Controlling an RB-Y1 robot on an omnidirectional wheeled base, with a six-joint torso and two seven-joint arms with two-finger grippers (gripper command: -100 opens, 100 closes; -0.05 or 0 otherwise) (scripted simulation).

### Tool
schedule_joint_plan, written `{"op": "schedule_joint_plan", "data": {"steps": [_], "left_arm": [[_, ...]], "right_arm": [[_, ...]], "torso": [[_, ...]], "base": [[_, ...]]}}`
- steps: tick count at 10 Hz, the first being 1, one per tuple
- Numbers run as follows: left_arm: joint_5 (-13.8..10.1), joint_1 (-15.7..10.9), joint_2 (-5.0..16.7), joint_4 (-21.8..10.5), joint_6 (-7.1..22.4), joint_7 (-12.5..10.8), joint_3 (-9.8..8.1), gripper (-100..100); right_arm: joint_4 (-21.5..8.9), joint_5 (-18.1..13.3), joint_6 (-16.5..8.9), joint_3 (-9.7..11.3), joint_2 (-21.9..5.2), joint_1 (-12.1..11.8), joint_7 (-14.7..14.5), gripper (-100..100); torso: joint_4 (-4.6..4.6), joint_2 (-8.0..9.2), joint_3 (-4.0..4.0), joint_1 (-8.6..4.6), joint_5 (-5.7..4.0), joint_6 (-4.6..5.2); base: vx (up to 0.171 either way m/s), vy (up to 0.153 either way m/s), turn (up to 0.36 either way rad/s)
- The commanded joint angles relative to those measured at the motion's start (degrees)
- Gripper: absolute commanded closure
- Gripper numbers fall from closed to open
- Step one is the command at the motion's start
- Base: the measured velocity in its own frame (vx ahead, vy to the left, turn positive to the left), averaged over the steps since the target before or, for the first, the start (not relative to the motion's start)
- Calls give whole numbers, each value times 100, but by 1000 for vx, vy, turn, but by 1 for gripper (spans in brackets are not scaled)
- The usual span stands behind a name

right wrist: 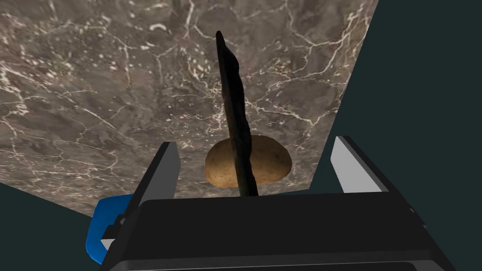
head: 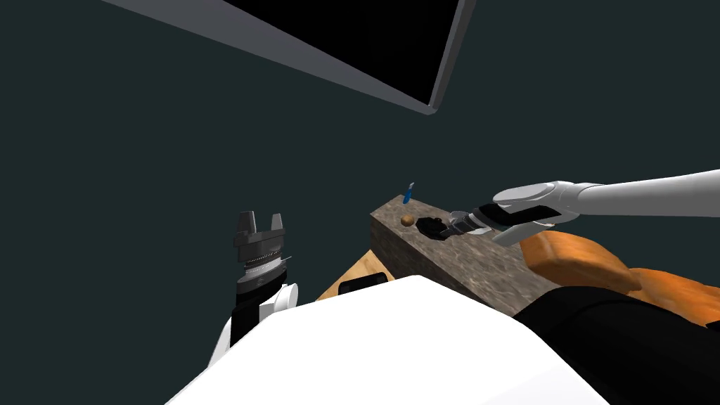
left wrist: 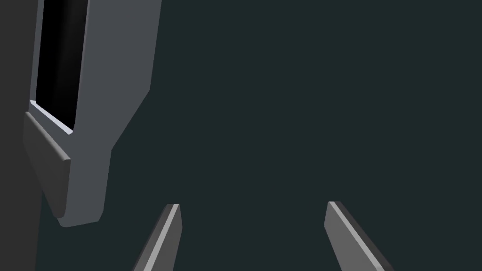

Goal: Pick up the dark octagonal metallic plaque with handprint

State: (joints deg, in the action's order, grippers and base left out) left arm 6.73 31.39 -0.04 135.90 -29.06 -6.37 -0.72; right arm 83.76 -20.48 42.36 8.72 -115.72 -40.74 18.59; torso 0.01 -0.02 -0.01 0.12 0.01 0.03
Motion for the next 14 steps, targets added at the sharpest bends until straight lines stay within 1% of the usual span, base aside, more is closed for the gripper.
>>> {"op": "schedule_joint_plan", "data": {"steps": [1, 3, 4, 5, 6, 7, 9, 10, 11, 12, 13, 14], "left_arm": [[0, 0, 0, 0, 0, 0, 0, 0], [0, 1, 0, 0, 0, 0, 0, 0], [0, 1, 0, 0, 0, 0, 0, 0], [0, 1, 0, 0, 0, 0, 0, 0], [0, 1, 0, 0, 0, 0, -1, 0], [0, 1, 0, 0, 0, 0, -1, 0], [0, 1, 0, 0, 0, 0, -1, 0], [0, 1, 0, 0, 0, 0, -1, 0], [0, 1, 0, 0, 0, 0, 0, 0], [0, 1, 0, 0, 0, 0, -1, 0], [0, 1, 0, 0, 0, 0, -1, 0], [0, 1, 0, 0, 0, 0, -1, 0]], "right_arm": [[-103, 83, 85, 180, -286, 120, -37, -100], [-164, 94, 136, 227, -520, 149, -18, -100], [-181, 96, 152, 240, -589, 157, -12, -100], [-207, 65, 161, 102, -516, 41, -3, -100], [-209, 67, 165, 106, -525, 44, -4, 0], [-218, 19, 82, 151, -362, -1, -79, -100], [-218, 19, 82, 151, -362, -1, -79, -100], [-227, -29, -1, 198, -199, -46, -155, -100], [-232, -53, -42, 221, -117, -69, -193, -100], [-212, -18, -23, 302, -165, 26, -187, -100], [-207, -16, -39, 338, -156, 46, -208, 100], [-208, -16, -37, 334, -158, 44, -206, 100]], "torso": [[0, 0, 0, 0, 0, 0], [1, 2, 1, 1, -1, 5], [1, 2, 1, 0, -1, 5], [1, 1, 1, -2, -2, 6], [1, 2, 2, -6, -3, 9], [1, 2, 2, -8, -4, 9], [-1, -7, -4, -4, -3, 8], [-1, -6, -3, -6, -3, 9], [-1, -9, -5, -7, -5, 8], [-2, -12, -7, -5, -4, 8], [-1, -8, -4, -6, -3, 9], [0, -3, -1, -8, -4, 8]], "base": [[-17, 13, 166], [-13, 15, 103], [-9, 10, 93], [-3, 3, 18], [0, 0, 0], [18, 17, 68], [23, 11, 29], [31, 10, 74], [41, 17, 86], [17, 7, 10], [0, 0, 0], [0, 0, 0]]}}
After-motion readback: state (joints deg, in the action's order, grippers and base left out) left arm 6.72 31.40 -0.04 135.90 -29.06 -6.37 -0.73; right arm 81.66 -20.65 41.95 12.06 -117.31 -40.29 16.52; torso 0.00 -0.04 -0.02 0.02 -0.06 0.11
